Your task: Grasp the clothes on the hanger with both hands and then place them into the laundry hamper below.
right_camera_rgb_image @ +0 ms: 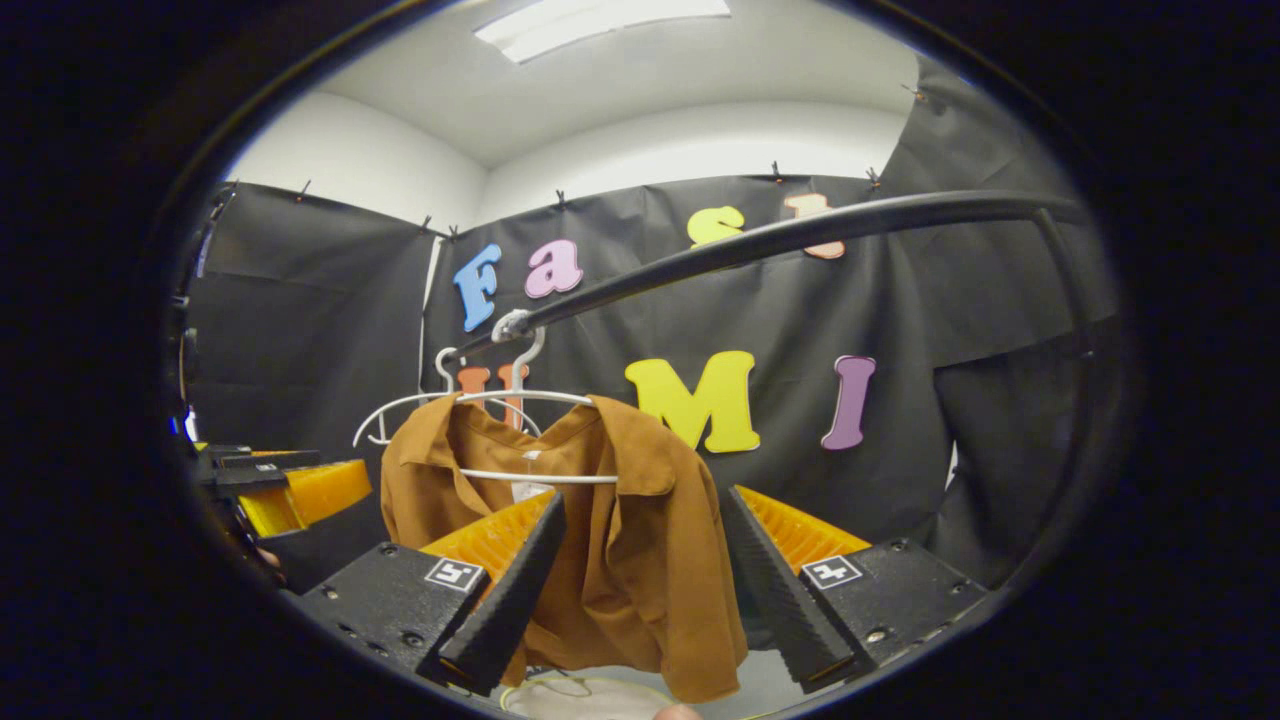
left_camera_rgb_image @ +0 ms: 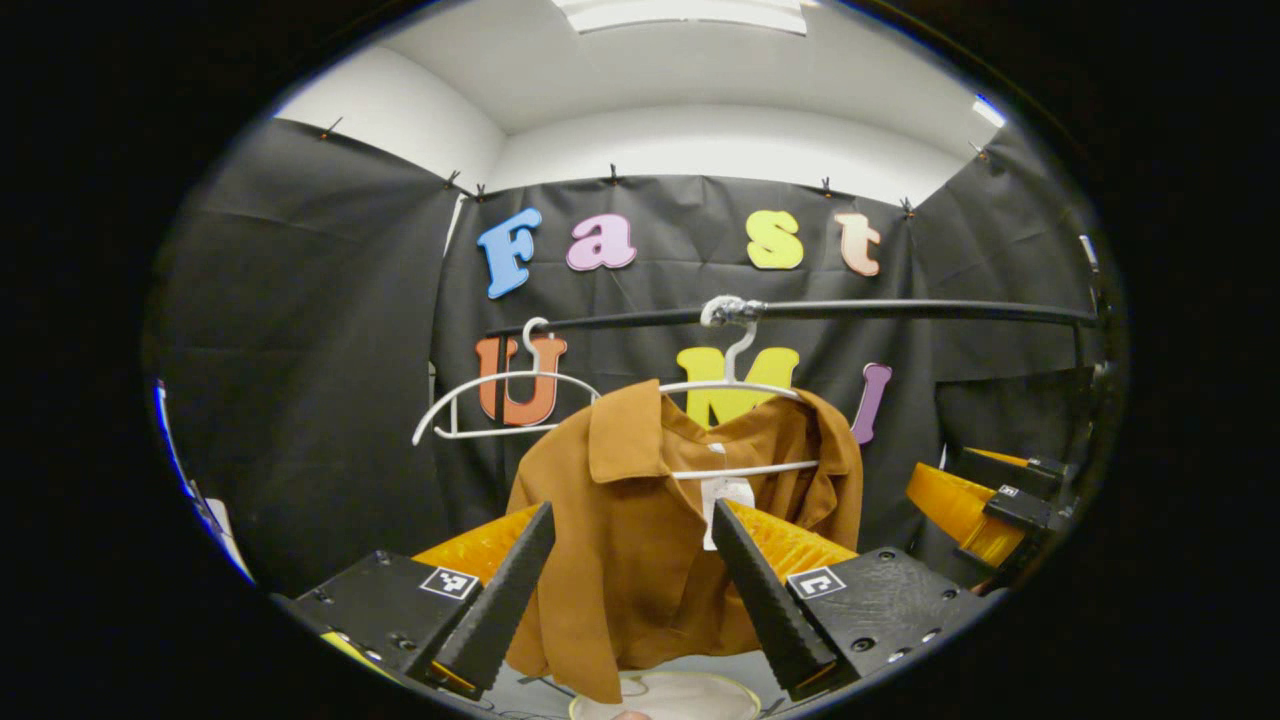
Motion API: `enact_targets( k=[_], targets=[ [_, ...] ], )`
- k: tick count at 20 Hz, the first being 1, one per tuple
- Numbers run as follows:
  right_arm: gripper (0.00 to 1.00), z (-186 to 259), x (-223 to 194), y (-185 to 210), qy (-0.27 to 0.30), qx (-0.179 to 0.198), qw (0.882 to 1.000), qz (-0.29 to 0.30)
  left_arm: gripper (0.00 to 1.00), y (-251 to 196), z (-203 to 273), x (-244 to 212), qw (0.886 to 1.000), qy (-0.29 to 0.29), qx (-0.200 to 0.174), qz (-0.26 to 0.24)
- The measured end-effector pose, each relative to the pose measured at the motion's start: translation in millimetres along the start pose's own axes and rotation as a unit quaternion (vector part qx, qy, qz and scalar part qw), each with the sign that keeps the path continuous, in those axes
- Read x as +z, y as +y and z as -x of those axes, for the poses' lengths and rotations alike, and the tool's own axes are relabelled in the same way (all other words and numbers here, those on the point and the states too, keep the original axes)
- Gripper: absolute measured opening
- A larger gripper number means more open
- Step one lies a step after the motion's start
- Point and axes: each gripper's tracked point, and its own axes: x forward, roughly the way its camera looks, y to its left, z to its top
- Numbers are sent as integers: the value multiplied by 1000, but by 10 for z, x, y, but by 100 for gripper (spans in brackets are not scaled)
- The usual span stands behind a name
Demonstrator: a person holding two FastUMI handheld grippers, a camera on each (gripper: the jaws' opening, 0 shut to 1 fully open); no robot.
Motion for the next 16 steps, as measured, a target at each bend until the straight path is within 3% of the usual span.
enact_targets(
  k=[4,9,12,16],
  targets=[
    [100,-271,-140,94,14,3,1000,-1,96,-2,-279,-81,1000,3,4,-11],
    [100,-560,-276,138,31,4,999,-15,100,0,-588,-226,1000,14,11,-15],
    [100,-714,-321,181,36,7,999,-25,96,7,-762,-307,1000,23,16,5],
    [100,-909,-466,168,51,2,998,-34,100,-116,-950,-433,997,43,-6,58]
  ],
)
